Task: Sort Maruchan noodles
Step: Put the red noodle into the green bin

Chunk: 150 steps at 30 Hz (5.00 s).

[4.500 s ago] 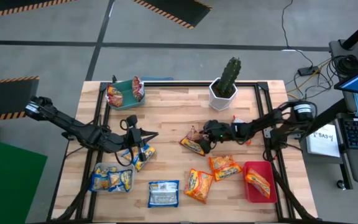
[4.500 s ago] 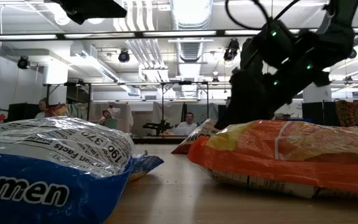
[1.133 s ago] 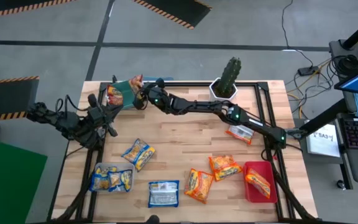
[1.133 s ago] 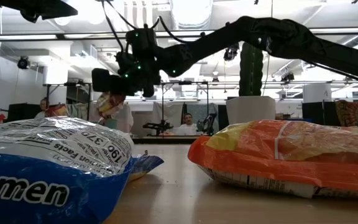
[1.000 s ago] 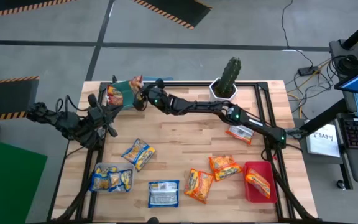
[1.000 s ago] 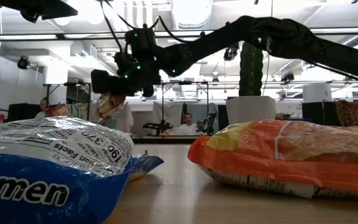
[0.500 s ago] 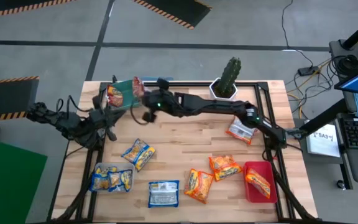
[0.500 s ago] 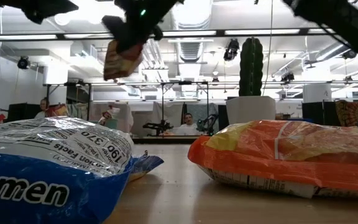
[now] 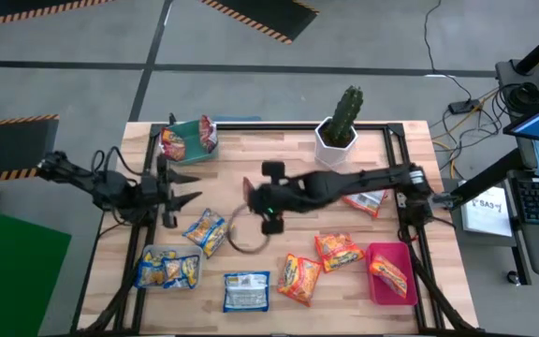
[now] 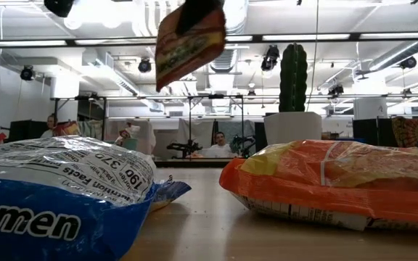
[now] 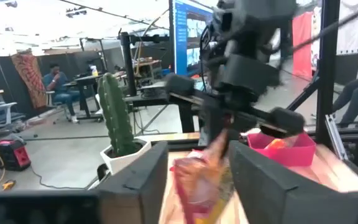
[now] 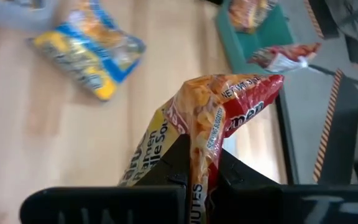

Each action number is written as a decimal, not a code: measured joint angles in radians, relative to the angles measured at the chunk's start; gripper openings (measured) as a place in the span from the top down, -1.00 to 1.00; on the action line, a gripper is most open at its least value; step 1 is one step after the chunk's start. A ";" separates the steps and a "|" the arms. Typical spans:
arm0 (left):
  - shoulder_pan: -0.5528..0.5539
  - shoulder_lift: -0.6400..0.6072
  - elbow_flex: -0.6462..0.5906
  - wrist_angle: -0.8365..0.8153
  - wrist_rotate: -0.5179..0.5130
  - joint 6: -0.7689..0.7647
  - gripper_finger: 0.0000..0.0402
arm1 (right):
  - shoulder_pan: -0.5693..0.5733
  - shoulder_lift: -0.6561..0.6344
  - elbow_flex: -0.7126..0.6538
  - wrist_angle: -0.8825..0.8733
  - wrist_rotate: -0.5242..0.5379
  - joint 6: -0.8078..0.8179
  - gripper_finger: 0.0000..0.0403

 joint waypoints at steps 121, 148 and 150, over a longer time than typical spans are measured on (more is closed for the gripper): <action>0.268 0.873 -0.022 0.638 0.250 -0.237 1.00 | 0.097 -0.488 -0.807 0.668 0.010 -0.079 -0.05; 0.807 0.449 0.362 -0.760 -0.274 -0.352 1.00 | 0.068 -0.757 -1.125 0.930 0.160 -0.148 -0.04; 0.886 0.487 0.407 -0.842 -0.214 -0.364 1.00 | 0.056 -0.757 -1.123 0.931 0.165 -0.159 -0.04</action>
